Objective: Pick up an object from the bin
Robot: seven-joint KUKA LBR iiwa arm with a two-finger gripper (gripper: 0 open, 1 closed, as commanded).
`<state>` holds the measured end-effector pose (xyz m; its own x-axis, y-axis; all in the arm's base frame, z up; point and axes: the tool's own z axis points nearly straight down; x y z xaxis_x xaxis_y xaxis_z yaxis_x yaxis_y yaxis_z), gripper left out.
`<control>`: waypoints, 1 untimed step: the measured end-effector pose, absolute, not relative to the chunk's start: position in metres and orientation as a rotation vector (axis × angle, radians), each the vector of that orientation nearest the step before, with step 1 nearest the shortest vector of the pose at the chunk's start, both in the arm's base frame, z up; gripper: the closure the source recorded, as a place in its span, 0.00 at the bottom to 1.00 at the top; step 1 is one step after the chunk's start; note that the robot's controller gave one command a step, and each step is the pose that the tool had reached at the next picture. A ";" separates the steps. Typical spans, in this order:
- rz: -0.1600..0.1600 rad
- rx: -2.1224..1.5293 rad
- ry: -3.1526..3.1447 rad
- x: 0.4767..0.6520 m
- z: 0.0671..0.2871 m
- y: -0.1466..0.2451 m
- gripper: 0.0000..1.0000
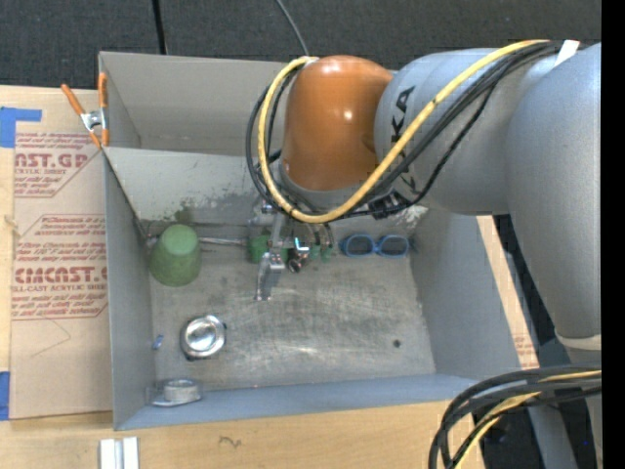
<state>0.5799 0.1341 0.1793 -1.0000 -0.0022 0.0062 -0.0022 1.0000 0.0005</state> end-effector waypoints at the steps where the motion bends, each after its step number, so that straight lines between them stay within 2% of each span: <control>1: 0.000 0.200 -3.132 0.583 0.091 0.061 0.00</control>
Offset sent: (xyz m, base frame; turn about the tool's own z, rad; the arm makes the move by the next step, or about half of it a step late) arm 0.0031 -0.0706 -0.0868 -0.1278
